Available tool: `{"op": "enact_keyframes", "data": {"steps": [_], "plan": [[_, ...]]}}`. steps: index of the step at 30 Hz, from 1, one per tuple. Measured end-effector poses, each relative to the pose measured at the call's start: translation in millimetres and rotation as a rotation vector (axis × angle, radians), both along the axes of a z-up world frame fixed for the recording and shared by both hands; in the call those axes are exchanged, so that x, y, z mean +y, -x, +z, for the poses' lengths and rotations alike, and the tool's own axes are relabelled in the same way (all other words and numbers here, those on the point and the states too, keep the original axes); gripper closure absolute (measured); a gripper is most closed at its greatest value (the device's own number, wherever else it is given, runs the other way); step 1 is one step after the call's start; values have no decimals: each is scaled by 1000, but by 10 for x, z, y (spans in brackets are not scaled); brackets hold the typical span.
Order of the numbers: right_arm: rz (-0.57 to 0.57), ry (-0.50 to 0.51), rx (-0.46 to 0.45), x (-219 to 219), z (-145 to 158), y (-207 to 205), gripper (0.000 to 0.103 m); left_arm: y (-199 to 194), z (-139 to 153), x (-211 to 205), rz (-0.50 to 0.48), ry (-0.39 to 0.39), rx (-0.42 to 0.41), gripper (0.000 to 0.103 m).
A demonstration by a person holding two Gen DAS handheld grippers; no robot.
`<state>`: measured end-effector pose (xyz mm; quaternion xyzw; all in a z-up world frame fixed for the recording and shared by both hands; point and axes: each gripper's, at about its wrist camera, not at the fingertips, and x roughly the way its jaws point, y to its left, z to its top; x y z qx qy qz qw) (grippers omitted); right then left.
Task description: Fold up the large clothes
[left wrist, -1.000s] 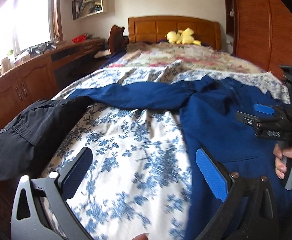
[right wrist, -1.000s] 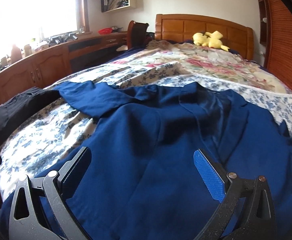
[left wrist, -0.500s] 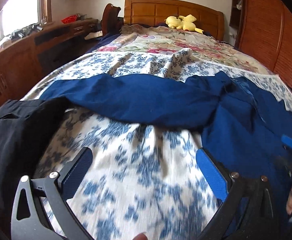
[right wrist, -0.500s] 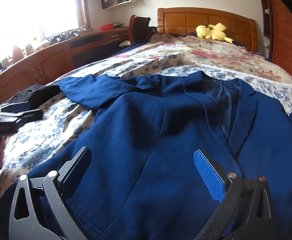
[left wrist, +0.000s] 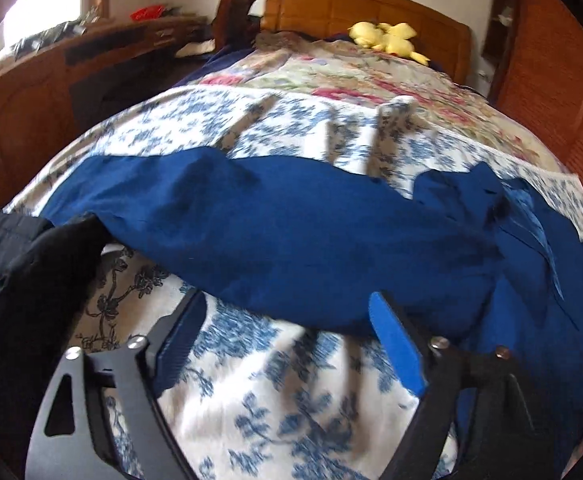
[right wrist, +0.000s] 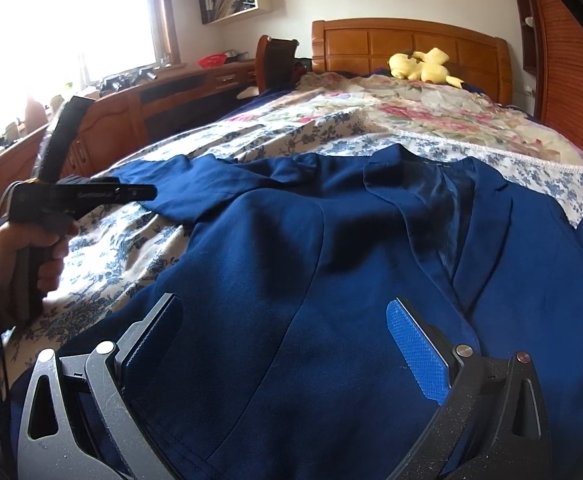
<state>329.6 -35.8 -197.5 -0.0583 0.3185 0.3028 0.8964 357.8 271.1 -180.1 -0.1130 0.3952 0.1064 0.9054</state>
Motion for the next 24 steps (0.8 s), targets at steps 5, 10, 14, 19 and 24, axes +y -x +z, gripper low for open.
{"op": "enact_keyframes", "data": {"steps": [5, 10, 14, 19, 24], "plan": [[2, 1, -4, -5, -8, 7, 0, -90, -94, 282, 99, 67, 28, 25], [2, 2, -9, 1, -15, 20, 0, -145, -231, 437, 136, 180, 64, 42], [4, 7, -21, 18, -17, 40, 0, -207, -234, 443, 151, 181, 56, 88], [4, 6, -28, 15, -13, 66, 0, -366, -122, 201, 106, 80, 89, 103], [2, 0, -33, 0, 2, 71, 0, -279, 445, -240, 12, 3, -9, 103]]}}
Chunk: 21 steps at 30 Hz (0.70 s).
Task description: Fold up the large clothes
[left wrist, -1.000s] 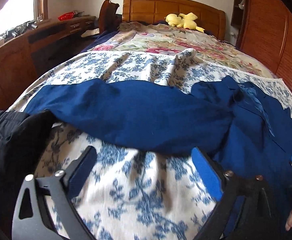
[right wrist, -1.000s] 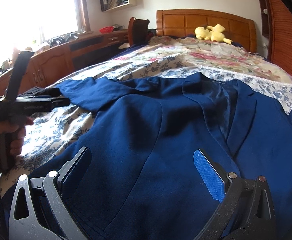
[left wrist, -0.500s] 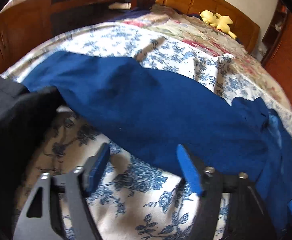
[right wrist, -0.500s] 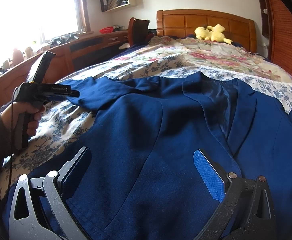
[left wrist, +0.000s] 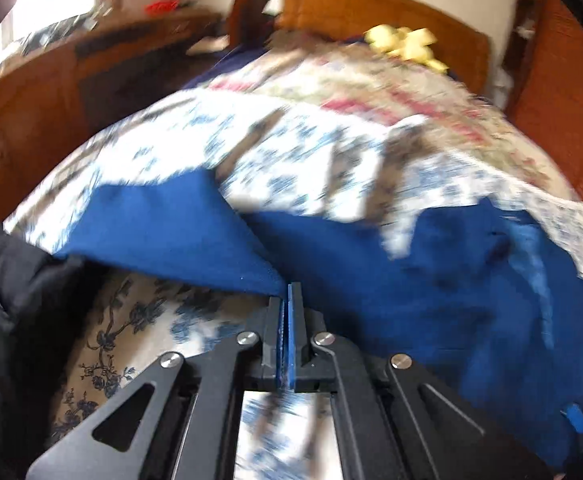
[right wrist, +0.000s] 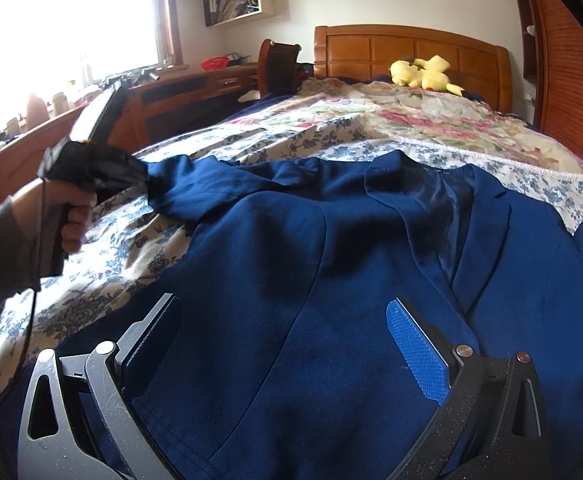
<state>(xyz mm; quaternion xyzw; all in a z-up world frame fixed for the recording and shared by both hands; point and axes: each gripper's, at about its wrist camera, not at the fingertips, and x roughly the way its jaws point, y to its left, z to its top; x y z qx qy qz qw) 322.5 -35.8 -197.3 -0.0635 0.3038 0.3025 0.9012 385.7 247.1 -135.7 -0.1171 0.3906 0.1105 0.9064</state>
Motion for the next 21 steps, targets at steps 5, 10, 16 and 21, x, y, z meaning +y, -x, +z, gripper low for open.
{"op": "enact_keyframes", "data": {"steps": [5, 10, 16, 21], "plan": [[0, -6, -4, -17, 16, 2, 0, 379, 406, -511, -119, 17, -77, 103], [0, -3, -20, -14, 35, 19, 0, 613, 360, -632, -142, -9, -39, 102], [1, -2, -21, -26, 30, 9, 0, 877, 364, -564, -148, -19, -38, 93], [0, -3, -20, -27, 22, 6, 0, 1065, 302, -339, -105, -29, -37, 77]]}}
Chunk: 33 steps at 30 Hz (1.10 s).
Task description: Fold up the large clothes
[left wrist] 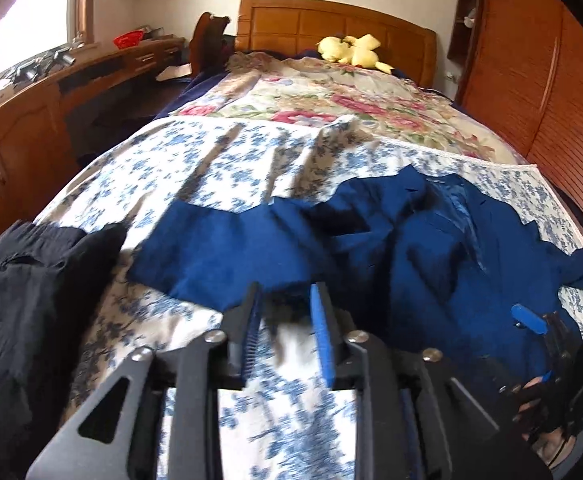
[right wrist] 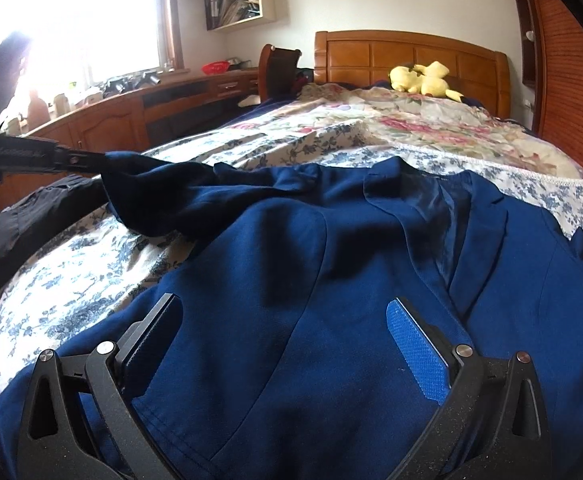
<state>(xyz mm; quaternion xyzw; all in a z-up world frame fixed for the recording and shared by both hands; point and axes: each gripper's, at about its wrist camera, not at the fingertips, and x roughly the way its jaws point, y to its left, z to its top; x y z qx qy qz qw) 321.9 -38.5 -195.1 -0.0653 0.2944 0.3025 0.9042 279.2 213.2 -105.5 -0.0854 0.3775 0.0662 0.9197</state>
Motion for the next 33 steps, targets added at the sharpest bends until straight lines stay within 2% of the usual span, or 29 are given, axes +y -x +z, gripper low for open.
{"op": "enact_keyframes", "data": {"steps": [6, 9, 13, 17, 23, 27, 29, 33], "plan": [[5, 3, -1, 5, 0, 4, 0, -85, -178, 405, 68, 6, 40, 74], [5, 5, -2, 11, -5, 9, 0, -165, -286, 579, 100, -22, 49, 69], [7, 10, -1, 17, -9, 10, 0, -320, -478, 820, 141, 13, 81, 65], [10, 13, -1, 33, -15, 16, 0, -496, -711, 980, 190, -2, 130, 62], [19, 12, -1, 38, -18, 24, 0, -657, -1059, 1158, 250, 23, 218, 57], [17, 12, -2, 46, -16, 31, 0, -719, -1085, 1183, 271, 31, 211, 55], [20, 11, 0, 47, -14, 31, 0, -795, -1109, 1206, 276, 40, 232, 54], [22, 12, -2, 53, -14, 30, 0, -881, -1113, 1202, 277, 32, 245, 56]]}}
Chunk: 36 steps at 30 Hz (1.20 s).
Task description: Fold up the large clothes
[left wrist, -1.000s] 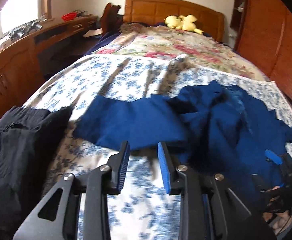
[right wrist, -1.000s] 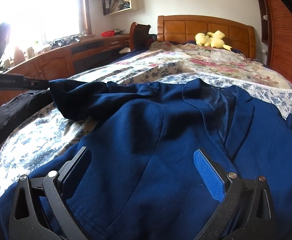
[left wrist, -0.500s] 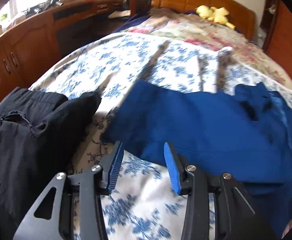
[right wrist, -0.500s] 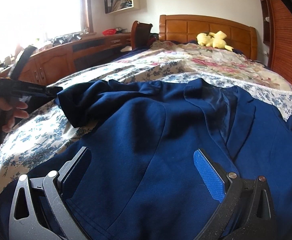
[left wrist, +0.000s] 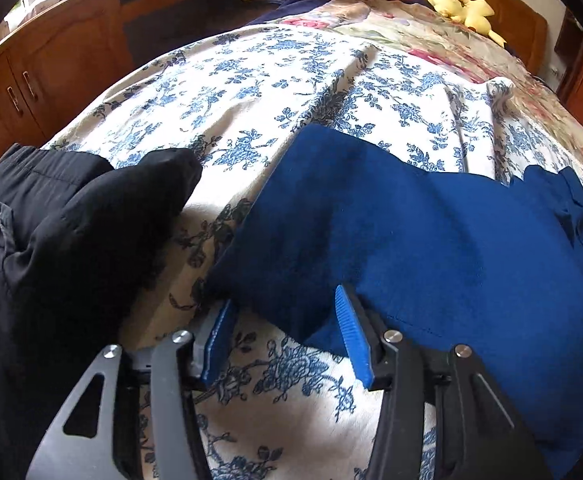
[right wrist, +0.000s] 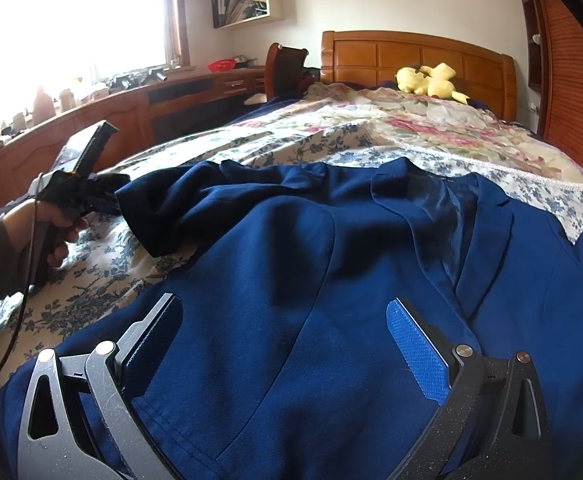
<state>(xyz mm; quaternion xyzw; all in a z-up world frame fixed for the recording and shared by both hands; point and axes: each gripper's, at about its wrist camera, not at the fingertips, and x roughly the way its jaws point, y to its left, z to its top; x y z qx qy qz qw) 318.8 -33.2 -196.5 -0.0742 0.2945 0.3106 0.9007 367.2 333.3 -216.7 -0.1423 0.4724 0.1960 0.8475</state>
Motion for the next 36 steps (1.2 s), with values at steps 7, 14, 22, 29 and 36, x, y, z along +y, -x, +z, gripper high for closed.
{"op": "enact_keyframes", "data": {"steps": [7, 14, 22, 29, 36], "plan": [[9, 2, -7, -1, 26, 37, 0, 91, 336, -290, -41, -44, -79, 103], [32, -20, -30, -142, 177, 194, 0, 295, 1059, -1120, -217, -114, -184, 103], [-15, 1, -51, -576, 335, 494, 0, 714, 1584, -1953, -393, -101, -327, 103], [-122, -8, -3, -1125, 355, 782, 0, 1073, 1813, -2540, -517, -77, -392, 103], [-167, 41, -43, -1408, 520, 1163, 0, 1504, 1865, -2809, -521, -155, -399, 98]]}}
